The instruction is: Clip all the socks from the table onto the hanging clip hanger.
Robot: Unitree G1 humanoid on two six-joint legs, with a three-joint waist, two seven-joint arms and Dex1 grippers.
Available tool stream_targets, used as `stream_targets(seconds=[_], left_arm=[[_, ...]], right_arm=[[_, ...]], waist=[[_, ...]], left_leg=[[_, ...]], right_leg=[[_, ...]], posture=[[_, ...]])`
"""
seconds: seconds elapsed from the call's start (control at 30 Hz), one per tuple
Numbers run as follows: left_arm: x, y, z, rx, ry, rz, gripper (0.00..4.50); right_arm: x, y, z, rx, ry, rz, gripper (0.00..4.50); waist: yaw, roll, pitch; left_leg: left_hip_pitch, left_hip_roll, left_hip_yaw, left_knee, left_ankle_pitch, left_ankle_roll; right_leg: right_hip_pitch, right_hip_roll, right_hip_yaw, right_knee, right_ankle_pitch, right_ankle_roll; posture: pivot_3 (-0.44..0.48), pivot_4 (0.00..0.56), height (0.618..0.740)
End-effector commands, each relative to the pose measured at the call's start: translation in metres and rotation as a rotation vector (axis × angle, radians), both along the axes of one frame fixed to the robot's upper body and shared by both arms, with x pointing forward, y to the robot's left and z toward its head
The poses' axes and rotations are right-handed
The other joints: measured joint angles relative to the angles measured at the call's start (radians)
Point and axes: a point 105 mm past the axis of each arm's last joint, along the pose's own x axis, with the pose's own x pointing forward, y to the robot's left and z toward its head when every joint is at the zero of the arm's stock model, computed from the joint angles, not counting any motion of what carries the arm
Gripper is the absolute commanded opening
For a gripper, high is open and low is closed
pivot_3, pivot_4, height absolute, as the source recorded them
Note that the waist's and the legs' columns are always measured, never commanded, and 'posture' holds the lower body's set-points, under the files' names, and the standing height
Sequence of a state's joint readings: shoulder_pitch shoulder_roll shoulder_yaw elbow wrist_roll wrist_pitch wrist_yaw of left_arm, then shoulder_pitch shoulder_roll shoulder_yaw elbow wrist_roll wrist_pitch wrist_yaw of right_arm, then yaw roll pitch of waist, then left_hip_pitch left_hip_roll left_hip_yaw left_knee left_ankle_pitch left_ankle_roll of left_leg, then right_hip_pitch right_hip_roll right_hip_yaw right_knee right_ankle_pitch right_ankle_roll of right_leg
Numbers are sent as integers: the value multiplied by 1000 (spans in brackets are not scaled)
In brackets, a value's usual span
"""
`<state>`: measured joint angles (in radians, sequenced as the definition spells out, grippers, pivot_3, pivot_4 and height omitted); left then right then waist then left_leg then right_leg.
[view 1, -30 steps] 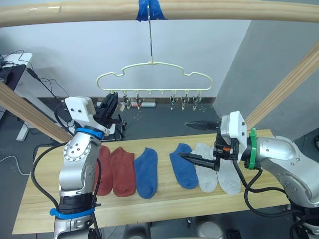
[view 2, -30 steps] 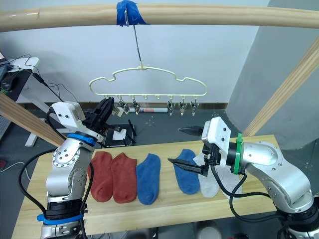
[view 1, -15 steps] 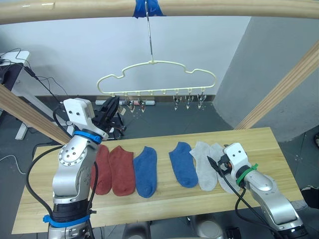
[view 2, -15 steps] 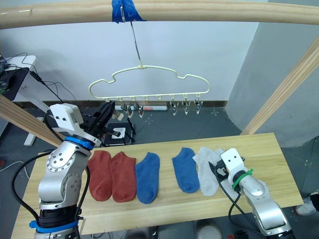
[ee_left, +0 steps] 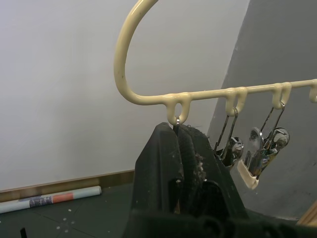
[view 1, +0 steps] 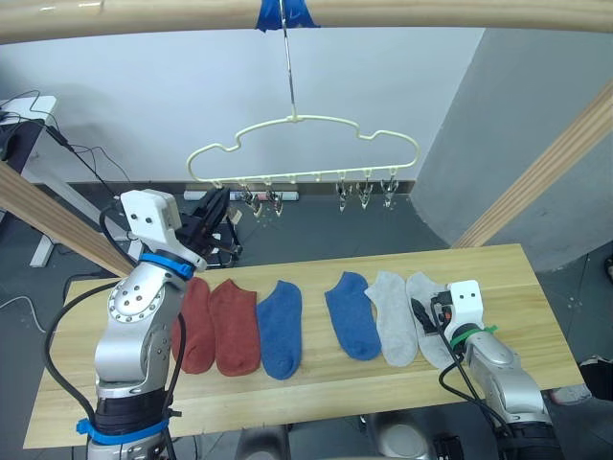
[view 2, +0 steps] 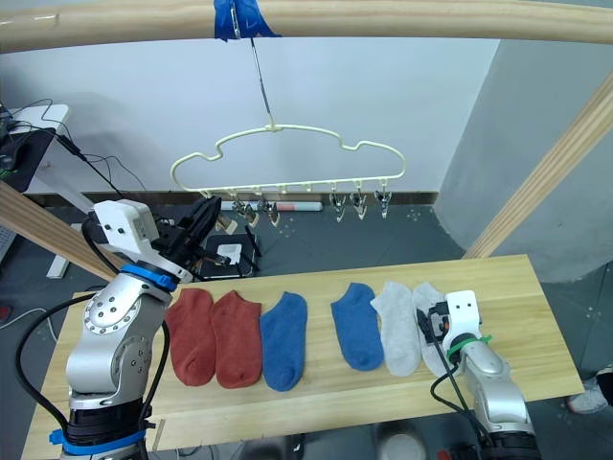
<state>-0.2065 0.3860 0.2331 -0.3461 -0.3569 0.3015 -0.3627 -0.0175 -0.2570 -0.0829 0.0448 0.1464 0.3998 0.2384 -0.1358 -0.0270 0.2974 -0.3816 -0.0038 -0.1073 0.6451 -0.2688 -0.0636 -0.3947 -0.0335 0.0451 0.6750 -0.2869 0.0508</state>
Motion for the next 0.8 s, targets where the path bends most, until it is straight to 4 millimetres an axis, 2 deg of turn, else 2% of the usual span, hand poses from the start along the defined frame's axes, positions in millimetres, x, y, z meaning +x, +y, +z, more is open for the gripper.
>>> stream_targets(seconds=[0.03,0.2,0.27,0.3,0.43,0.47,0.5,0.57,0.67,0.8], left_arm=[[-7,2,11,4,-34,-7,0],[-9,2,12,-10,-15,-38,0],[-10,1,12,-30,2,-61,0],[-11,-1,12,-54,20,-85,0],[-16,-6,14,-86,64,-158,0],[-17,-7,15,-89,70,-170,0],[-16,-6,18,-96,76,-178,0],[-16,-5,21,-112,88,-194,0],[-17,-8,22,-128,108,-223,0],[-17,-11,23,-139,122,-241,0]], right_arm=[[-17,-4,-25,52,118,-42,2853],[-21,-8,-27,43,126,-37,1151],[-19,-4,-19,9,87,25,373],[-15,5,-5,-23,31,116,87],[-10,40,33,-103,-114,385,13],[-10,55,45,-111,-158,475,13],[-11,80,62,-108,-214,612,13],[-20,119,83,-107,-287,825,13],[-27,155,99,-97,-344,1013,13],[-27,182,111,-91,-405,1111,13]], waist=[[1,0,0],[1,0,0],[1,0,0],[3,0,0],[1,0,5],[-1,0,7],[-1,0,8],[-5,-2,13],[-2,-2,13],[15,-2,13]], left_leg=[[0,0,0,0,0,0],[0,0,0,0,0,0],[0,0,0,0,0,0],[0,0,0,0,0,0],[0,0,0,-1,0,0],[0,0,0,-1,0,0],[0,0,1,-1,0,0],[0,0,1,0,0,0],[-3,2,1,0,1,-1],[-11,3,-2,1,1,-1]], right_leg=[[0,0,0,0,0,0],[0,0,0,0,0,0],[0,0,0,0,0,0],[0,0,0,0,0,0],[0,0,0,-1,0,0],[-1,0,0,0,0,0],[-2,0,0,1,0,0],[-2,0,1,1,0,0],[-8,3,1,4,-3,4],[-12,3,-2,4,0,-1]], posture=[[-178,317,740],[-178,317,740],[-169,314,740],[-170,315,740],[-173,315,740],[-175,315,740],[-179,316,740],[-181,317,740],[-182,318,740],[-180,317,740]])
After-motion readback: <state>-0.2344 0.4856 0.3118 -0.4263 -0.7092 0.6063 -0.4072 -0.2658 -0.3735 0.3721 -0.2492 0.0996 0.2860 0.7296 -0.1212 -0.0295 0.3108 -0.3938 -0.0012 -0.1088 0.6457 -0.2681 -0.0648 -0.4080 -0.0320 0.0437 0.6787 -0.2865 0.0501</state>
